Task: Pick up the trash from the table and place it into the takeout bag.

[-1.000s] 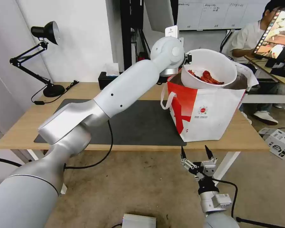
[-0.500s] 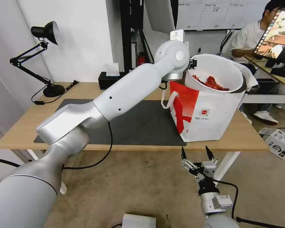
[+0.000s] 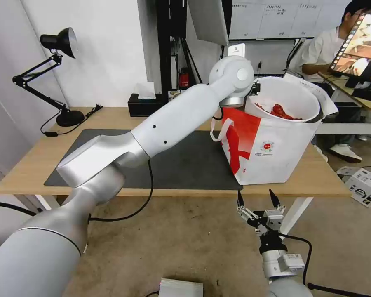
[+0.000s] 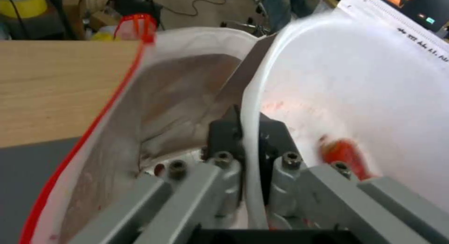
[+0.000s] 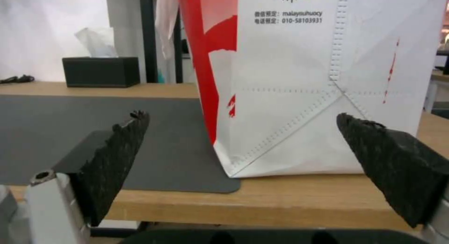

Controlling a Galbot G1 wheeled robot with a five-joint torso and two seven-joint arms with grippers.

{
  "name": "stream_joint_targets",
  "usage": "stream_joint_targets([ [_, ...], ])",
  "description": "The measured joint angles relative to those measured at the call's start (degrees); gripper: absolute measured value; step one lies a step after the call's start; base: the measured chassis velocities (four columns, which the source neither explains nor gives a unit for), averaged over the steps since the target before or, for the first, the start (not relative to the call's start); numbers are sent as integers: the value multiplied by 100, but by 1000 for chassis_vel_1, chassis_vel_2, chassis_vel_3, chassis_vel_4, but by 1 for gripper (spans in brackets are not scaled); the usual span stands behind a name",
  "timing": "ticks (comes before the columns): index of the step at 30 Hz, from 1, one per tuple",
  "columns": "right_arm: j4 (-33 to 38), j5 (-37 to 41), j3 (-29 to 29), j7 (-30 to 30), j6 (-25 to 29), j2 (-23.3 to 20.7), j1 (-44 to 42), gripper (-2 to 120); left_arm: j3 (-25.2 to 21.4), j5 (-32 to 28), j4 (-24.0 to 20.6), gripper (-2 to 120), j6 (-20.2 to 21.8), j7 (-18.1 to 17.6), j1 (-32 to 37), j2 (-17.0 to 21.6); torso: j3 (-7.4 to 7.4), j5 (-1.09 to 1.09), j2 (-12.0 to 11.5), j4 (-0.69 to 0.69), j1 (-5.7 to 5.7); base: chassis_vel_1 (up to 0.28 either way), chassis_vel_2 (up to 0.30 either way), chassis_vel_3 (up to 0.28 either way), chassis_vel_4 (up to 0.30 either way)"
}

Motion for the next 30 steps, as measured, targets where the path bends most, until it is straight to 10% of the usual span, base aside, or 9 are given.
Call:
stream_joint_targets([
  [17,-54,-6,-74,-12,-4,-2,63,100,36,335,-239,73,-124,182,4,302,0,0,0,0,0,0,0,0,0],
  [30,61,-6,193,-11,-6,74,-90,100,-365,1743,-942,100,-695,1417,-81,1292,0,-2,0,-3,0,0,0,0,0],
])
